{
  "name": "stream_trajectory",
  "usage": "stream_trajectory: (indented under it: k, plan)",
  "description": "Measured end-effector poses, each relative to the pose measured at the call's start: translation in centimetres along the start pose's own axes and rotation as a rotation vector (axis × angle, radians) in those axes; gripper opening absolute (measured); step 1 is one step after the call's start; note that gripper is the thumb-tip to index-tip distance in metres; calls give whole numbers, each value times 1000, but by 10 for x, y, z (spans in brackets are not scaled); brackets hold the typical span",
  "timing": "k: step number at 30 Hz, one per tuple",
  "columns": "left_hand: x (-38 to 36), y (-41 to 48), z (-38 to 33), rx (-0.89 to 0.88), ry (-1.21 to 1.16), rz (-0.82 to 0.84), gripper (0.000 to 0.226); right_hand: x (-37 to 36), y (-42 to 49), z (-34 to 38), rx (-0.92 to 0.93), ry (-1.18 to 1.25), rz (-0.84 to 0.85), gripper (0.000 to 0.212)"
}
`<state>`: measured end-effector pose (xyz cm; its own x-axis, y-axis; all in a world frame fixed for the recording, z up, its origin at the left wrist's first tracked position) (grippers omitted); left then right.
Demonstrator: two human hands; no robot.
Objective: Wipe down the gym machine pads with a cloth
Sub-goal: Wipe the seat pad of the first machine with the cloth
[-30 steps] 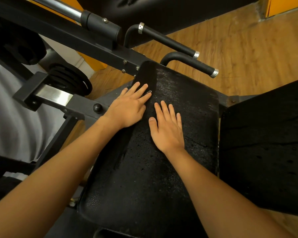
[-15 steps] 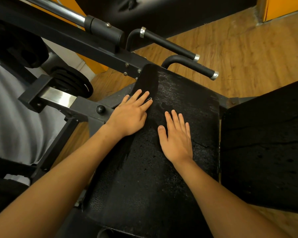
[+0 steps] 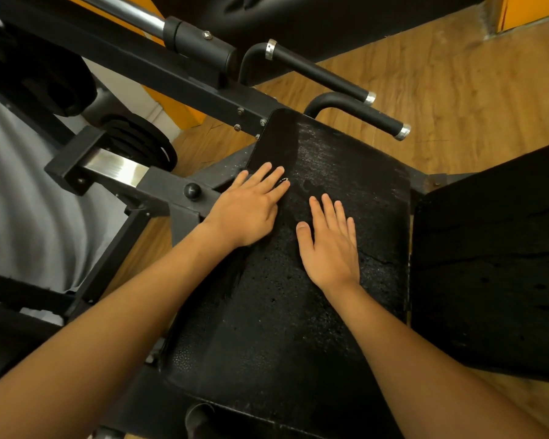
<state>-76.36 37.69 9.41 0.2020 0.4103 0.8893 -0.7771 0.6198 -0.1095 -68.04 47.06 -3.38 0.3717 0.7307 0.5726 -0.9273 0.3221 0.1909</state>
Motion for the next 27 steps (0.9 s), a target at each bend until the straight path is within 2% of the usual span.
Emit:
stream_trajectory:
  k: [8, 15, 27]
  plan:
    - [-4, -41, 5, -1, -17, 0, 59, 2, -1, 2, -2, -1, -16, 60]
    - [-1, -14, -1, 12, 7, -10, 58, 1, 1, 1, 1, -15, -18, 59]
    - [-7, -52, 3, 29, -27, -24, 60, 0, 0, 0, -2, -24, -22, 60]
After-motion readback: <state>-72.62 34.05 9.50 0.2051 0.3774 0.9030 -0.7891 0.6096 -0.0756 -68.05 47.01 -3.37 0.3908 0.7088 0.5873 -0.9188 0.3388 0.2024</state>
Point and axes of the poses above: each hand's wrist, its own y-axis towards the middle knuckle, its own x-axis out of the back of the hand, z = x × y, the point moved 4 cm from there along y, towards the middle knuckle, and after that the axes turned 9 degrees about x, right-handed, at the moved point
